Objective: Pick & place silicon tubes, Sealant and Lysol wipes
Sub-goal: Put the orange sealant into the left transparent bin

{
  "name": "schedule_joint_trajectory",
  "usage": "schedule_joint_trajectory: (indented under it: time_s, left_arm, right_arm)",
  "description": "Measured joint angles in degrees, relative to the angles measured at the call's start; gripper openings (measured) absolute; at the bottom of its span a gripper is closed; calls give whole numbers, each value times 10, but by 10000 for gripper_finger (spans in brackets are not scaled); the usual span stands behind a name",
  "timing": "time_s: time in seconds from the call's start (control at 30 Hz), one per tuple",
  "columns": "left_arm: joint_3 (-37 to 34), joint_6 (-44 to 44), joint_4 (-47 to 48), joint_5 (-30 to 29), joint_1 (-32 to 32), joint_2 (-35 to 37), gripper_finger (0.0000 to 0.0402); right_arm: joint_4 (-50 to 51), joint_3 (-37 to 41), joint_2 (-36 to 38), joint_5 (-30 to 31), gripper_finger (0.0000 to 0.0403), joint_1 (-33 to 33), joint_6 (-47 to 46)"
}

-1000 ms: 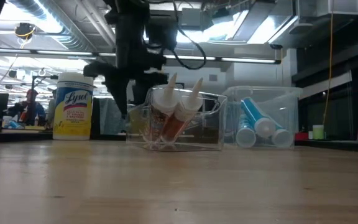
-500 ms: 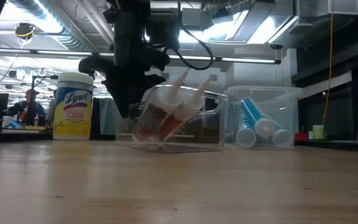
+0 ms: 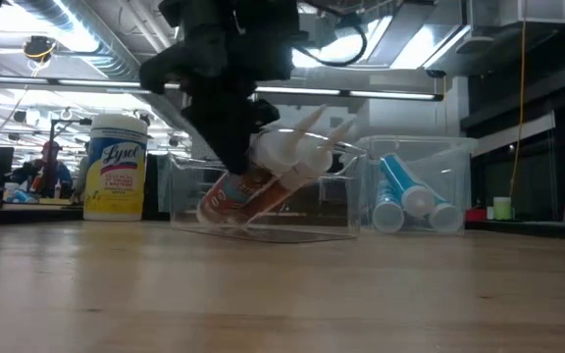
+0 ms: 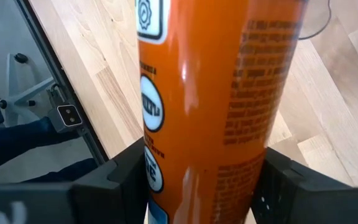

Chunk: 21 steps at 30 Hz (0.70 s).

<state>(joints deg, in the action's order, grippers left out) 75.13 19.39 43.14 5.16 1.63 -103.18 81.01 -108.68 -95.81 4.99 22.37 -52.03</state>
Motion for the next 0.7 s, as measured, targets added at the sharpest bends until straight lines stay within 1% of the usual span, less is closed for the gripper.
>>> schedule_joint_trajectory:
  time_s: [0.3,0.5,0.7]
  left_arm:
    - [0,-94,-67,4,24,0,7]
    - [-1,-160,-116,4,40,0,9]
    - [-1,-181,-145,6,49,0,5]
  right_arm:
    - [0,0,0,0,208,0,1]
    - [0,0,0,0,208,7,2]
    - [0,0,0,-1,208,8,-1]
